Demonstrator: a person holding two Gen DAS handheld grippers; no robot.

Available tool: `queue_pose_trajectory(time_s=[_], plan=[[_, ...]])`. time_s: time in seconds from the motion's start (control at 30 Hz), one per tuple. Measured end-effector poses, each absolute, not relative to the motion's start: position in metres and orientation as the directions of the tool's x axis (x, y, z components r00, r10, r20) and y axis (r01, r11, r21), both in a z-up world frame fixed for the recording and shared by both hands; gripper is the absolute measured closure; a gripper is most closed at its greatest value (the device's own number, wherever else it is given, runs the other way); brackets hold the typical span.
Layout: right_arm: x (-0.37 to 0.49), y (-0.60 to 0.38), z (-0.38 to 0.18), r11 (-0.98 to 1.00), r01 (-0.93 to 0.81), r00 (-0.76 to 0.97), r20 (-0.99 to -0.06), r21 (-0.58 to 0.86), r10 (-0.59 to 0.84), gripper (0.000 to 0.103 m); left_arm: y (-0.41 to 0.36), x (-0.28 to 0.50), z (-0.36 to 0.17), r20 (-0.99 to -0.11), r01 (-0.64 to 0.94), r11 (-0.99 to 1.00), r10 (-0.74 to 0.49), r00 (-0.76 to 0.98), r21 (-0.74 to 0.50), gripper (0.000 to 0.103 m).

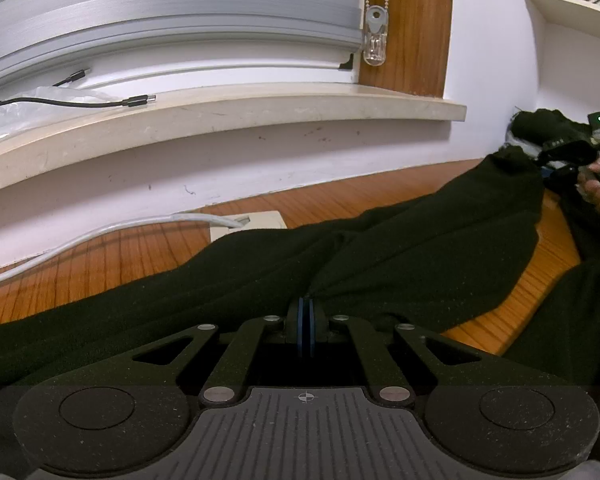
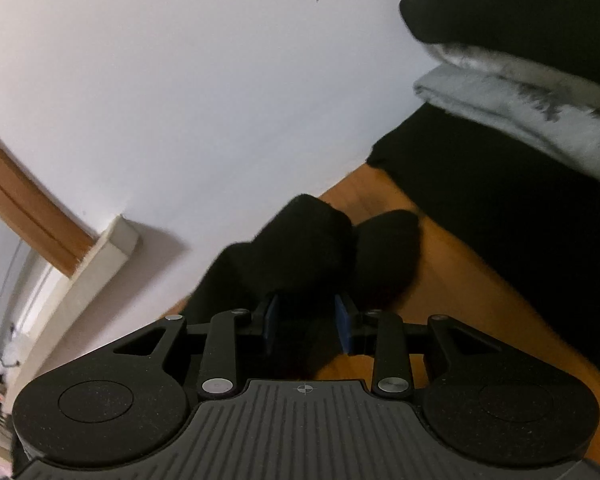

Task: Fold clothes

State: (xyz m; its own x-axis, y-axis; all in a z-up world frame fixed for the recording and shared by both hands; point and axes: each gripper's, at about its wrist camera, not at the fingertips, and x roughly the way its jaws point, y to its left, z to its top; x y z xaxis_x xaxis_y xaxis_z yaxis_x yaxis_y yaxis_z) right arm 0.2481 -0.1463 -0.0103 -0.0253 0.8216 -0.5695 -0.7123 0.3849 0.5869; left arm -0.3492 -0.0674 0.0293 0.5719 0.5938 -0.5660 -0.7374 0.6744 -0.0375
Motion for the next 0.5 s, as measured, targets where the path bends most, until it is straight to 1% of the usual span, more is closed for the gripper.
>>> queue_pose_trajectory(time_s=[0.13, 0.17, 0.2, 0.23, 0.27, 0.37, 0.5], plan=[[0.246, -0.136, -0.012, 0.394, -0.697, -0.041, -0.582, 0.599, 0.812, 0.07, -0.067, -0.35, 0.029, -0.566, -0.737, 0.675, 0.593, 0.573, -0.039, 0.1], [0.245, -0.135, -0.012, 0.394, -0.697, -0.04, -0.582, 0.598, 0.812, 0.07, -0.067, -0.35, 0.029, -0.566, -0.737, 0.675, 0.593, 0.573, -0.039, 0.1], [0.244, -0.134, -0.012, 0.395, -0.698, -0.038, -0.582, 0.597, 0.812, 0.073, -0.067, -0.35, 0.029, -0.565, -0.737, 0.675, 0.594, 0.573, -0.038, 0.1], [0.245, -0.137, -0.009, 0.395, -0.697, -0.03, -0.574, 0.599, 0.818, 0.087, -0.067, -0.35, 0.029, -0.565, -0.737, 0.675, 0.594, 0.573, -0.038, 0.1], [0.245, -0.141, -0.007, 0.395, -0.695, -0.021, -0.566, 0.601, 0.824, 0.097, -0.067, -0.35, 0.029, -0.565, -0.737, 0.675, 0.595, 0.572, -0.037, 0.1], [0.248, -0.153, 0.005, 0.393, -0.69, 0.014, -0.533, 0.607, 0.846, 0.099, -0.07, -0.35, 0.03, -0.554, -0.739, 0.674, 0.608, 0.568, -0.018, 0.1], [0.254, -0.184, 0.046, 0.38, -0.705, 0.095, -0.452, 0.599, 0.887, 0.1, -0.08, -0.348, 0.039, -0.522, -0.737, 0.676, 0.638, 0.566, 0.027, 0.1]])
